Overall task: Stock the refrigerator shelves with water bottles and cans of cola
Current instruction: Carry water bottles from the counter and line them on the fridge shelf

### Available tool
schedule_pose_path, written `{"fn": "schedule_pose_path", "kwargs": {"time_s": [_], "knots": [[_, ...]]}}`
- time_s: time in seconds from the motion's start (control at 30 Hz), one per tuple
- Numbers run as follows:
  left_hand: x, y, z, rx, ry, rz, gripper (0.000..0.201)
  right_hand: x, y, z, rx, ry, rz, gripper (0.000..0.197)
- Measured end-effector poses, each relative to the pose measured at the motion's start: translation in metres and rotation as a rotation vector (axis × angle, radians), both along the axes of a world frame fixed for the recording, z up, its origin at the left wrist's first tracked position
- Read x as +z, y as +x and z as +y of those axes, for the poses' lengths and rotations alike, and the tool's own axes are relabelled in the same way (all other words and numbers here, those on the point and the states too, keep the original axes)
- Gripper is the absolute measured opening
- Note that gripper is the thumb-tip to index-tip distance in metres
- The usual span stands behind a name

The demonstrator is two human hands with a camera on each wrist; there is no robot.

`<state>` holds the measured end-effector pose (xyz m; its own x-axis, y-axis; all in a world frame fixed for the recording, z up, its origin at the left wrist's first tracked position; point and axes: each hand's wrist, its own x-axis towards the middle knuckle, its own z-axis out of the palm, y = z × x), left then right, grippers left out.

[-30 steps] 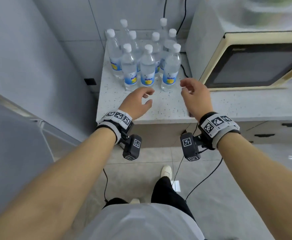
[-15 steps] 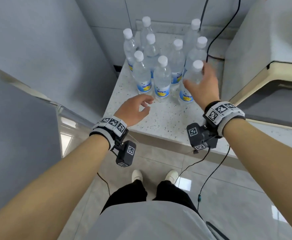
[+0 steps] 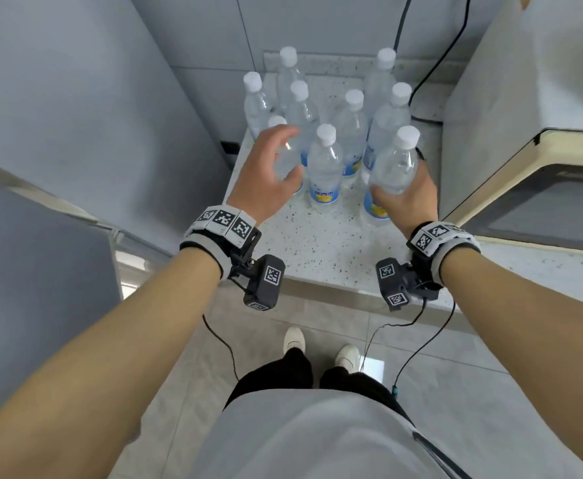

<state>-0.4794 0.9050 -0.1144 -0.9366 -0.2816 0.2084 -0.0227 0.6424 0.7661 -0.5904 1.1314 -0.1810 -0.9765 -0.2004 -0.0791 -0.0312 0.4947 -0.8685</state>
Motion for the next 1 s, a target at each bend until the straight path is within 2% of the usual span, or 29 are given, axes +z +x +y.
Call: {"fn": "schedule_pose_path", "kwargs": {"time_s": [0.07, 0.17, 0.33, 0.53, 0.73, 0.9, 1.0], "knots": [[0.008, -0.021, 0.005, -0.011, -0.013, 0.097, 0.051, 0.011, 0.008, 0.003, -0.025, -0.003, 0.004, 0.059], [0.012, -0.052, 0.016, -0.006, -0.001, 0.126, 0.056, 0.027, 0.02, 0.008, -0.03, -0.027, 0.022, 0.057], [-0.013, -0.078, 0.031, -0.03, 0.131, -0.047, 0.076, 0.05, 0.037, 0.021, -0.052, -0.019, 0.042, 0.053], [-0.059, -0.068, 0.038, -0.067, 0.192, -0.032, 0.059, 0.051, 0.06, 0.038, -0.059, 0.075, 0.028, 0.05], [-0.092, -0.059, 0.046, -0.117, 0.199, -0.2, 0.072, 0.041, 0.073, 0.033, -0.095, 0.107, 0.012, 0.056], [-0.103, -0.052, 0.041, -0.17, 0.13, -0.291, 0.07, 0.041, 0.083, 0.025, -0.093, 0.11, 0.027, 0.054], [-0.093, -0.04, 0.035, -0.083, 0.319, -0.312, 0.054, 0.042, 0.08, 0.017, -0.092, 0.072, 0.012, 0.051]]}}
